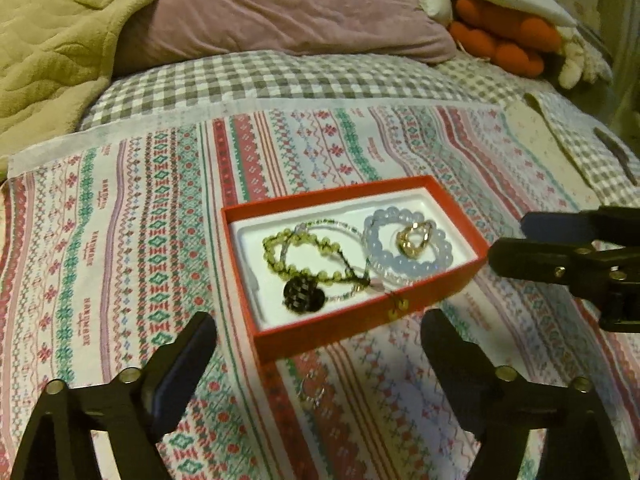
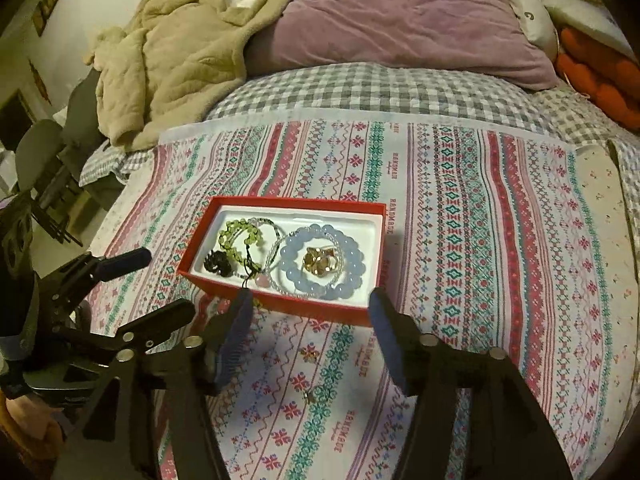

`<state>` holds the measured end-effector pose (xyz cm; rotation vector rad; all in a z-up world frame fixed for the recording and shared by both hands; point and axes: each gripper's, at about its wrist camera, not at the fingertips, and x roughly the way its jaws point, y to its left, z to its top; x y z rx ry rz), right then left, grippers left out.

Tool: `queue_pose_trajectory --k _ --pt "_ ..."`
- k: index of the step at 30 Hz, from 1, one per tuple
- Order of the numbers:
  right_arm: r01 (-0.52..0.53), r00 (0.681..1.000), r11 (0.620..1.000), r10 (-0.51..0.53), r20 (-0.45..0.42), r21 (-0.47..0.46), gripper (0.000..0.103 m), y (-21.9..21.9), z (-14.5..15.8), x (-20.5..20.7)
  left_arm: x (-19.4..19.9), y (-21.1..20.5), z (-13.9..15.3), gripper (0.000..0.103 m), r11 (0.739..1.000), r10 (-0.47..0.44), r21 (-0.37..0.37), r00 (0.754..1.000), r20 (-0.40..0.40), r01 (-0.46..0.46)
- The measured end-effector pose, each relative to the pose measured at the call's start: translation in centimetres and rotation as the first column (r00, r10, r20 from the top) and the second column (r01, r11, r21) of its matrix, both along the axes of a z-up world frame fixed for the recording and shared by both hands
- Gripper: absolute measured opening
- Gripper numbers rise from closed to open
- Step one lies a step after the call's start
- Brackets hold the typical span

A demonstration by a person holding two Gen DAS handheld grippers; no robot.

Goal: Organize jewelry
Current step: 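Move both grippers back toward the small earrings on the bedspread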

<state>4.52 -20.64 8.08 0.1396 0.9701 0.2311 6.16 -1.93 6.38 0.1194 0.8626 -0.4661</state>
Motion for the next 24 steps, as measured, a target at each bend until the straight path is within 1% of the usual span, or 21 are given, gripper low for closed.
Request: queue_pose_trajectory --k 2,4,6,9,11,12,14,16,19,24 --pt "-0.003 1.0 1.0 0.003 -0.002 -0.011 0.072 0.1 -0.1 -0.5 -0.4 0.2 -0.2 0.094 1.0 0.007 0.025 1.0 -0.001 -0.007" --pt "-0.004 1.0 1.0 0.003 -0.007 -0.026 0.073 0.2 -0.2 -1.0 -0.8 0.4 -0.4 0.095 0.999 0.015 0.046 1.0 -0.004 -0.015" --pt "0.002 1.0 0.999 -0.003 -0.015 -0.037 0.074 0.2 -0.4 -1.5 -1.2 0.6 -0.5 0.097 0.998 0.023 0.058 1.0 -0.009 -0.022" --pt "0.017 0.999 0.999 -0.018 -0.032 -0.041 0.08 0.1 -0.9 -2.1 -1.8 1.1 -1.0 0.099 0.997 0.032 0.068 0.999 -0.018 -0.031" --pt "0.024 0.998 0.999 -0.026 -0.053 -0.046 0.09 0.1 -1.4 -2.4 -2.1 1.4 -1.4 0.101 0.996 0.037 0.079 0.999 -0.031 -0.035" --pt "0.028 0.998 0.999 -0.031 -0.064 -0.047 0.091 0.0 -1.7 -2.6 -2.3 1.5 -1.7 0.102 0.996 0.039 0.085 0.999 -0.037 -0.036" --pt "0.033 0.997 0.998 -0.037 -0.07 -0.051 0.098 -0.1 -2.2 -3.0 -2.6 1.7 -2.4 0.102 0.993 0.045 0.107 0.997 -0.054 -0.039" --pt "0.03 0.996 0.997 -0.036 -0.079 -0.07 0.102 0.0 -2.9 -3.5 -2.7 1.9 -3.1 0.102 0.991 0.049 0.126 0.997 -0.067 -0.04" --pt "0.014 0.994 0.996 -0.024 -0.104 -0.093 0.103 0.1 -4.0 -4.1 -3.1 2.3 -4.5 0.102 0.987 0.056 0.154 0.994 -0.095 -0.041" --pt "-0.031 0.991 0.987 0.009 -0.137 -0.158 0.103 0.7 -6.4 -5.2 -3.2 2.8 -6.8 0.102 0.985 0.059 0.168 0.987 -0.15 -0.034"
